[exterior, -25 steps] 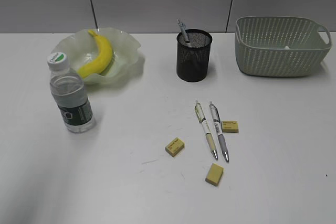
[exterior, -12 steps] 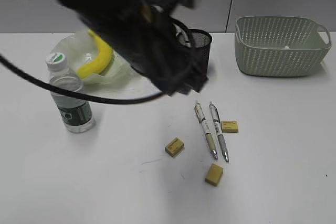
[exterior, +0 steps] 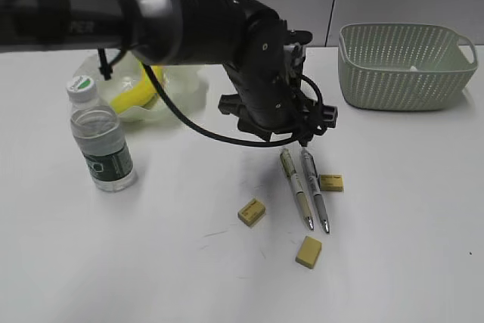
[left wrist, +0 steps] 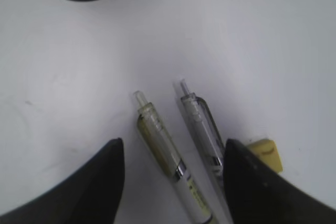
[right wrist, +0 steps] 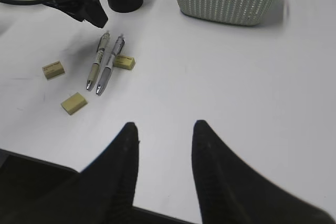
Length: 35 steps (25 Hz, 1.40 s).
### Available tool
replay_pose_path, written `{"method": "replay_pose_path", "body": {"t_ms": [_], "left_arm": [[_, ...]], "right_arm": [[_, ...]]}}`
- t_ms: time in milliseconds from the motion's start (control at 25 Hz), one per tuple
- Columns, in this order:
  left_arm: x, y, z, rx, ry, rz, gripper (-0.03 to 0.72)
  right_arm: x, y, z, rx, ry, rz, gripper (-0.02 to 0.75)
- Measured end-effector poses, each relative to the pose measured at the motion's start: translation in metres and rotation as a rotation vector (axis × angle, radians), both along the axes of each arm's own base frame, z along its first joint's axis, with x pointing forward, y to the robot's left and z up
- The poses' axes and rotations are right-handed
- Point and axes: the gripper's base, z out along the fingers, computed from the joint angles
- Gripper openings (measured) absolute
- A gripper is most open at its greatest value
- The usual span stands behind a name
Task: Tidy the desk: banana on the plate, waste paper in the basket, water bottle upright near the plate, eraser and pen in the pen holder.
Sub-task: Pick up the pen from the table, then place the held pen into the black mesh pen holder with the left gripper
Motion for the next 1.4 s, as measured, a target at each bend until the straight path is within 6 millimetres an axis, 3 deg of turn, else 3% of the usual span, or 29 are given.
{"method": "replay_pose_path", "body": {"t_ms": [280, 600, 880, 1040, 1160, 1240, 1400], "left_arm": [[0.011, -0.008, -0.04, 0.024, 0.026, 0.101, 0.418], [0.015, -0.011, -0.055, 0.01, 0.018, 0.126, 0.335], [0.016, -0.01, -0.056, 0.025, 0.002, 0.115, 0.15], [0.017, -0.011, -0.056, 0.017, -0.005, 0.112, 0.138], [0.018, -0.012, -0.051, 0.002, -0.035, 0.101, 0.137], [0.021, -0.013, -0.036, -0.02, -0.089, 0.08, 0.137], [0.025, -0.016, 0.021, -0.143, -0.279, 0.013, 0.137]], "right_arm": [[0.0, 0.0, 0.0, 0.0, 0.0, 0.0, 0.285], [0.0, 0.0, 0.0, 0.0, 0.0, 0.0, 0.284], [0.0, 0.0, 0.0, 0.0, 0.0, 0.0, 0.285], [0.0, 0.0, 0.0, 0.0, 0.0, 0.0, 0.285], [0.0, 0.0, 0.0, 0.0, 0.0, 0.0, 0.285], [0.0, 0.0, 0.0, 0.0, 0.0, 0.0, 0.285], [0.0, 0.0, 0.0, 0.0, 0.0, 0.0, 0.285]]}}
